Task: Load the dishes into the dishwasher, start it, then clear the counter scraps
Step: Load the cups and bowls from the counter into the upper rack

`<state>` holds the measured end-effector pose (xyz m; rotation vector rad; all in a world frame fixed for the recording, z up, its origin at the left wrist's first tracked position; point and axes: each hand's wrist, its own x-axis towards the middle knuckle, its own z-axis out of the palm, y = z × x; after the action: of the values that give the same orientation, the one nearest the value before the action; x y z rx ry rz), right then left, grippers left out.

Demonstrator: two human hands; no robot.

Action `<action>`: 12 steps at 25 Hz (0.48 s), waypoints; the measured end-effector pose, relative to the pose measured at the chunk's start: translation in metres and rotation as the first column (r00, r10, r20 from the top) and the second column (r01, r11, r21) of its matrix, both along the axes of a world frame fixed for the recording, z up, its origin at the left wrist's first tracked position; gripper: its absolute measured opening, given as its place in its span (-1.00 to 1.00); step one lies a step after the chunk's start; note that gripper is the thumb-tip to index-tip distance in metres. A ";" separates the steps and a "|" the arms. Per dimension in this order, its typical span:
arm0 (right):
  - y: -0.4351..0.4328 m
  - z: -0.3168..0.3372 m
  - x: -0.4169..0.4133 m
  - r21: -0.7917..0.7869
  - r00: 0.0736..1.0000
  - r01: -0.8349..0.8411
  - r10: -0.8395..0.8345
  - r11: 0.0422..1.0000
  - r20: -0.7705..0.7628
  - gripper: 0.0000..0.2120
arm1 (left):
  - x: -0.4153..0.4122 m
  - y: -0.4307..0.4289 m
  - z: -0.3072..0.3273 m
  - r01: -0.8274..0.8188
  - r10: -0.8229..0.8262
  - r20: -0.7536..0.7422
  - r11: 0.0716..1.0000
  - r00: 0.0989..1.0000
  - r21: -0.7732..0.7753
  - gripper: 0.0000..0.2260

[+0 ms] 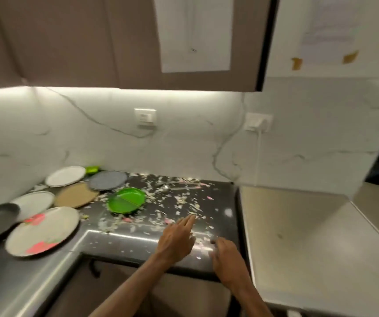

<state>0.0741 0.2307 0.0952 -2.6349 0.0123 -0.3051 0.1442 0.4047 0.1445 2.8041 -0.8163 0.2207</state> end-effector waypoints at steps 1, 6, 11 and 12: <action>0.028 0.000 0.014 -0.009 1.000 -0.029 0.029 1.000 -0.005 -0.62 | 0.007 0.034 0.000 -0.049 0.049 -0.002 0.999 0.999 -0.008 -0.38; 0.185 0.004 0.075 -0.033 0.986 -0.159 0.157 0.987 -0.061 -0.63 | 0.030 0.197 0.001 -0.269 0.268 -0.034 0.963 0.963 -0.033 -0.41; 0.299 0.013 0.122 -0.051 0.957 -0.287 0.284 0.957 -0.061 -0.65 | 0.055 0.310 0.017 -0.420 0.418 -0.046 0.906 0.907 -0.052 -0.42; 0.314 0.015 0.131 -0.050 0.954 -0.299 0.296 0.953 -0.056 -0.66 | 0.061 0.326 0.018 -0.445 0.443 -0.054 0.893 0.895 -0.059 -0.42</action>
<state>0.2048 0.5443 0.1102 -2.6511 -0.3801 -0.1408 0.2056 0.7303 0.1624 2.8770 -0.1391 0.2570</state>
